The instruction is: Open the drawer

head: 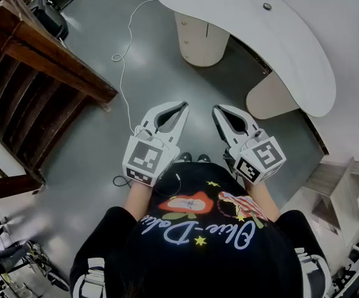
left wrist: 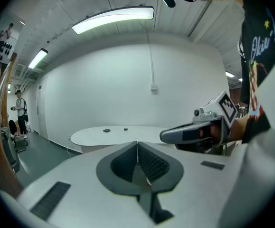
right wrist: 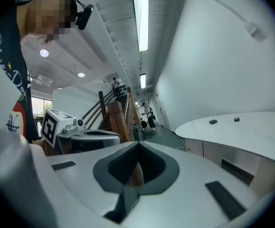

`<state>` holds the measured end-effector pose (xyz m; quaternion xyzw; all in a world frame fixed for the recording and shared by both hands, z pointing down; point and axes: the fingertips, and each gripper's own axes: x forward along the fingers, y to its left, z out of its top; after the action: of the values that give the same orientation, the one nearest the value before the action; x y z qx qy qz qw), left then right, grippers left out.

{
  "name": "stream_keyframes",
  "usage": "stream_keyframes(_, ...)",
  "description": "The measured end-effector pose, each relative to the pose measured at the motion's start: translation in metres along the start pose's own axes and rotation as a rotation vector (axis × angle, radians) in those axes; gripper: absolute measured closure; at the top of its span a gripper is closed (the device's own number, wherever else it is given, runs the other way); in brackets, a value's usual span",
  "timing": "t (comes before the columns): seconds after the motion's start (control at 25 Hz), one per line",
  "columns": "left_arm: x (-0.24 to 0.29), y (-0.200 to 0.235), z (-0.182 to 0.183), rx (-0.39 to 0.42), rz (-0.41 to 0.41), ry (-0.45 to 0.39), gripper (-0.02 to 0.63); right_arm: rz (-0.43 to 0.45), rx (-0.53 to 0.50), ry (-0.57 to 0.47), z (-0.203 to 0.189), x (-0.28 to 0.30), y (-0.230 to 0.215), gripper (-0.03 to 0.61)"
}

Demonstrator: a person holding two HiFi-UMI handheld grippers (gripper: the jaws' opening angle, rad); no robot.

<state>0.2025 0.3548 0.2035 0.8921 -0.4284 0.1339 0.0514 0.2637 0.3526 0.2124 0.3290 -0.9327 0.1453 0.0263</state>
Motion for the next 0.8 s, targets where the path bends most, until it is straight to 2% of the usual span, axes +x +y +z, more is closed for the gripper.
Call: stream_keyframes(0.8, 0.006, -0.008, 0.001, -0.041, 0.060, -0.004, 0.607, 0.045, 0.053, -0.042, 0.002, -0.012, -0.017, 0.580)
